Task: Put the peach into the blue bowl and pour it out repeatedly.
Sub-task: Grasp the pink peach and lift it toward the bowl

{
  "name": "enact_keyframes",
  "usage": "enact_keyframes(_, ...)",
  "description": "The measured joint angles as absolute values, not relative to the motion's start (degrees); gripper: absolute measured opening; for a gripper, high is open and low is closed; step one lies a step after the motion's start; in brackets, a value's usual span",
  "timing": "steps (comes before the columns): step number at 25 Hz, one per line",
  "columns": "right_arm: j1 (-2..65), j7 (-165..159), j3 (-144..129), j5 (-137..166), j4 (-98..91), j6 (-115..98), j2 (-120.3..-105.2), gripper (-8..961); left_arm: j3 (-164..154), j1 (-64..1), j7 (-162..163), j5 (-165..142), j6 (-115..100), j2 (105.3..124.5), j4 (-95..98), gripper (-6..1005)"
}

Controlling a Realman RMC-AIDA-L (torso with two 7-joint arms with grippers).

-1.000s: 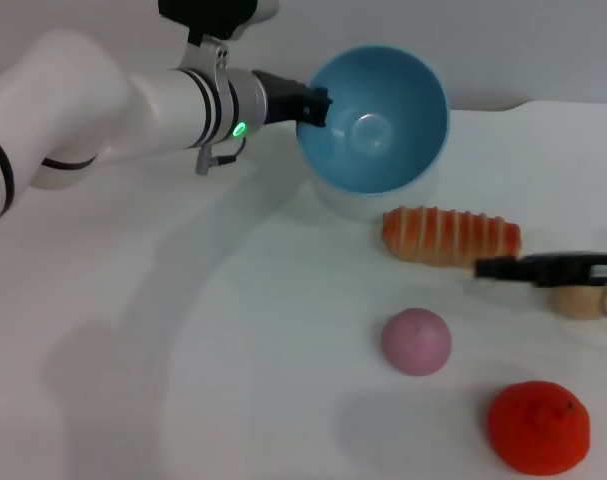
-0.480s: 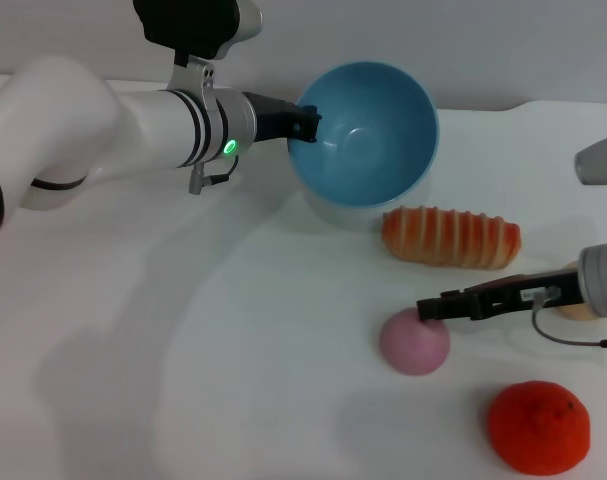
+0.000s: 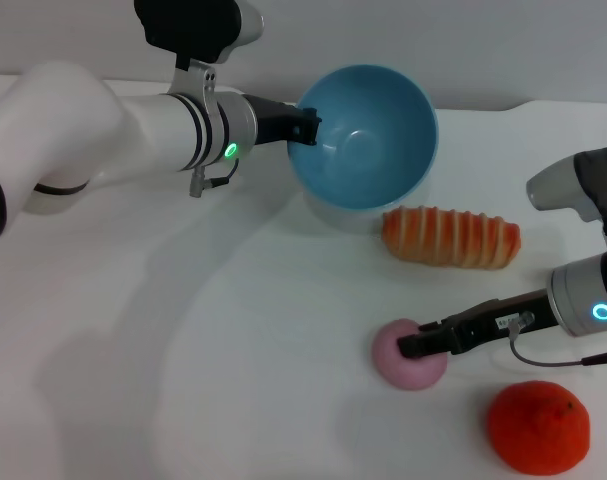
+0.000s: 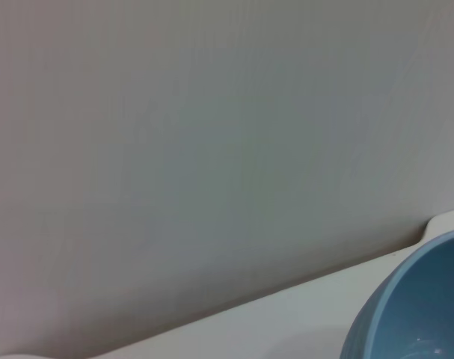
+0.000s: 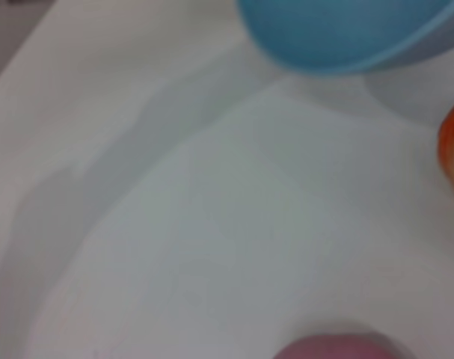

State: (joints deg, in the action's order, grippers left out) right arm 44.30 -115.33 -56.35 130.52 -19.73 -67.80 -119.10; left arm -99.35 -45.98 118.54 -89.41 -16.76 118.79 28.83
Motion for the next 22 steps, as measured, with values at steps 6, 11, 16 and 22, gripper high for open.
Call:
enact_keyframes(6, 43.5, -115.4, -56.8, 129.2, -21.8, -67.2, -119.1, 416, -100.3, -45.5, 119.9, -89.4, -16.7, 118.85, 28.8, -1)
enact_keyframes(11, 42.9, -115.3, -57.1, 128.0, -23.5, -67.2, -119.04, 289, -101.9, -45.2, 121.4, -89.4, -16.8, 118.77, 28.9, -1)
enact_keyframes(16, 42.9, -115.0, -57.4, 128.0, -25.2, -67.5, -119.02, 182, -102.3, -44.9, 123.0, -89.4, -17.2, 118.61, 28.9, -1)
enact_keyframes(22, 41.6, -115.1, -57.1, 127.6, -39.9, -79.9, -118.67, 57, -102.1, -44.7, 124.5, -89.8, -19.4, 118.15, 28.9, -2)
